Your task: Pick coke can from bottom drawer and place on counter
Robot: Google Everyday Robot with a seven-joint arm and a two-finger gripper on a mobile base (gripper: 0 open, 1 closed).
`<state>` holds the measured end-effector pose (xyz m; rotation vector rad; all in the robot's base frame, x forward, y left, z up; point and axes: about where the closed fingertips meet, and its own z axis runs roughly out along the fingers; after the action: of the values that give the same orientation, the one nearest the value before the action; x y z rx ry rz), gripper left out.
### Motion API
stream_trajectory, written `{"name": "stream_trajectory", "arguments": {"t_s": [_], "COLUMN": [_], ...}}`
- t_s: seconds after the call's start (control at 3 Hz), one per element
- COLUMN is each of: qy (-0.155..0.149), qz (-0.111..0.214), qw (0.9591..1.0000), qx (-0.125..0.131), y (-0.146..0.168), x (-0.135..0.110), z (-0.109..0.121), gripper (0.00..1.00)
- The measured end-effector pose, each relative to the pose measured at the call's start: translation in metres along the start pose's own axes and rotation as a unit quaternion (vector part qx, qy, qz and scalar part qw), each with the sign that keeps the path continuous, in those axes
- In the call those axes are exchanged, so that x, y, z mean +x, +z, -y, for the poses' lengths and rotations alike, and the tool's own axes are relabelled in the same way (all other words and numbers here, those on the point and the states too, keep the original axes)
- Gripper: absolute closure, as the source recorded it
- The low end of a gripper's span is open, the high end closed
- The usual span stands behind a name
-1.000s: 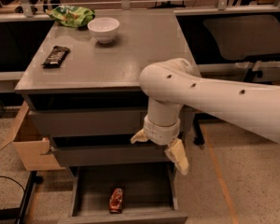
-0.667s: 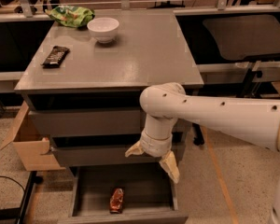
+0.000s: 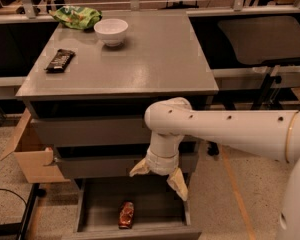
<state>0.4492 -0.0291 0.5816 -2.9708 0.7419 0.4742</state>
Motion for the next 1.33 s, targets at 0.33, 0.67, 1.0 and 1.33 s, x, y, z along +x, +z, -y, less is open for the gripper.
{"name": "stream_trajectory", "arguments": {"t_s": [0.33,0.67,1.0,1.33], "qy": [-0.077,-0.142,-0.142,-0.147], "qz": [0.003,-0.005,-0.005,-0.008], "qw": [0.9971,0.9897,0.9897,0.9887], "qx": [0.0,0.017,0.017,0.029], "y": [0.049,0.085,0.085,0.096], "x": [-0.009,-0.018,-0.018,-0.011], "z": [0.019,0.039,0.039,0.043], "gripper": [0.0,0.0,0.0,0.0]}}
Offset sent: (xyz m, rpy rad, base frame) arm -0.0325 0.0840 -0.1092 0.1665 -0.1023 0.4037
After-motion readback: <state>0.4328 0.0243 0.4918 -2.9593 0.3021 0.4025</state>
